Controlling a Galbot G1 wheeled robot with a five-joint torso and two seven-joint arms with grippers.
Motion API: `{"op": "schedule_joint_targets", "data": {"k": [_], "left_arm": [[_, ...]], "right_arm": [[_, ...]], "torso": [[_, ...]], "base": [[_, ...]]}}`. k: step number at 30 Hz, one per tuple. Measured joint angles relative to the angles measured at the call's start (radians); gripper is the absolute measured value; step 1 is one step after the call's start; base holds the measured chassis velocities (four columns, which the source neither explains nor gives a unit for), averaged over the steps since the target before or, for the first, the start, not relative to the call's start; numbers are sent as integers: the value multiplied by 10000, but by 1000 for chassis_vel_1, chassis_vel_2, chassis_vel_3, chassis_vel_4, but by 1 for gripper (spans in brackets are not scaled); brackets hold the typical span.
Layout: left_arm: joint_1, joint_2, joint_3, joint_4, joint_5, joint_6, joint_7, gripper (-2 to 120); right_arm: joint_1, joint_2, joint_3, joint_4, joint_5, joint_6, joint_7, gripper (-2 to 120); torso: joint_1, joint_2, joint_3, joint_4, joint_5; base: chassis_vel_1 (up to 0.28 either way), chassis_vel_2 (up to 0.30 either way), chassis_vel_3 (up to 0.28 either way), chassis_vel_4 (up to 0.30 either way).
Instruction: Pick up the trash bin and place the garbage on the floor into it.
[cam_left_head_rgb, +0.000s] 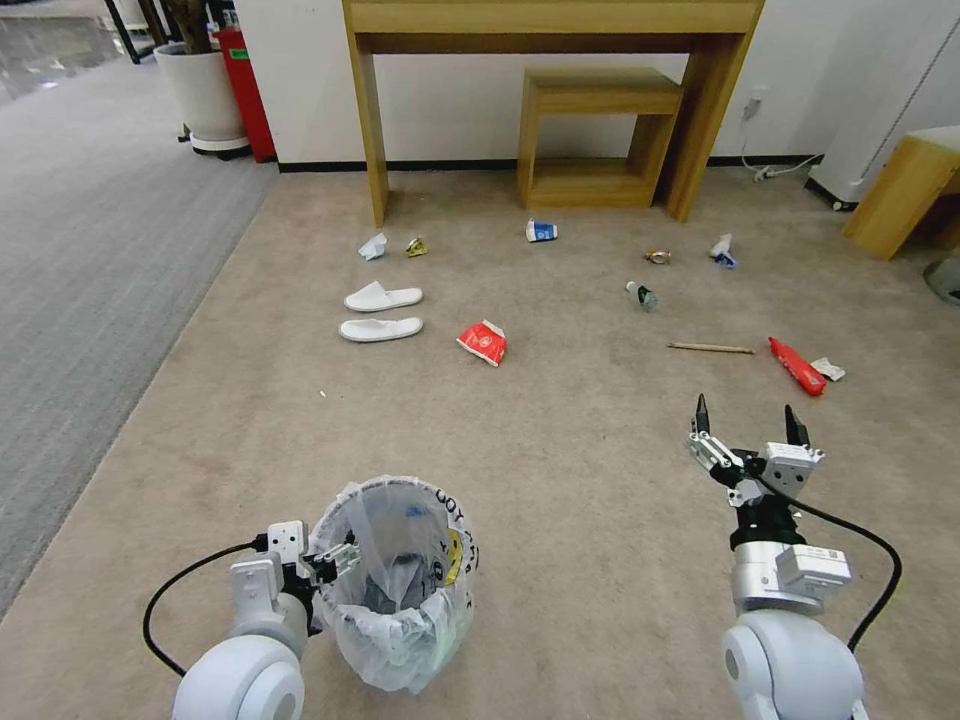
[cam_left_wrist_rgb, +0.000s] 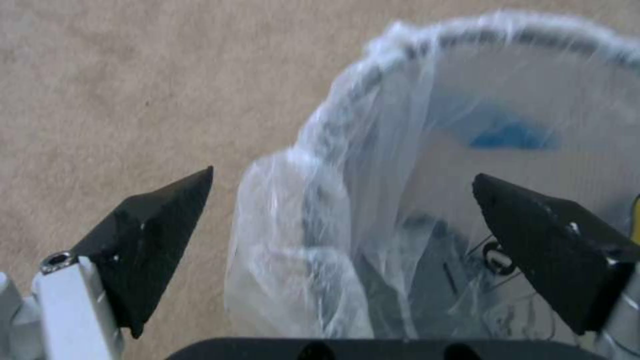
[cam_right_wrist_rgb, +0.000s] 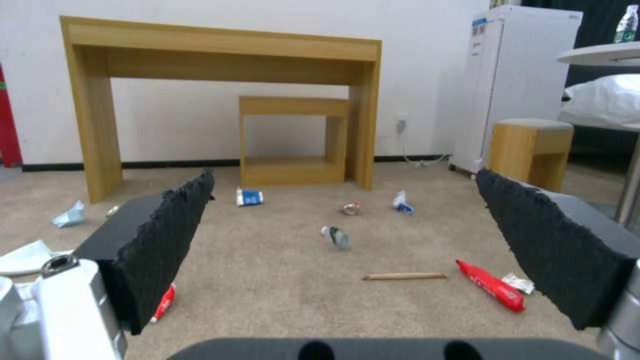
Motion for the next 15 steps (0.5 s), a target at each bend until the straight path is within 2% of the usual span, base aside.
{"op": "schedule_joint_targets", "data": {"k": [15], "left_arm": [[-44, -146, 26, 629, -208, 142, -462, 100]], "right_arm": [[66, 79, -94, -98, -113, -137, -23, 100]], "torso": [[0, 0, 0, 0, 0]], "base": [[0, 0, 0, 0]]}}
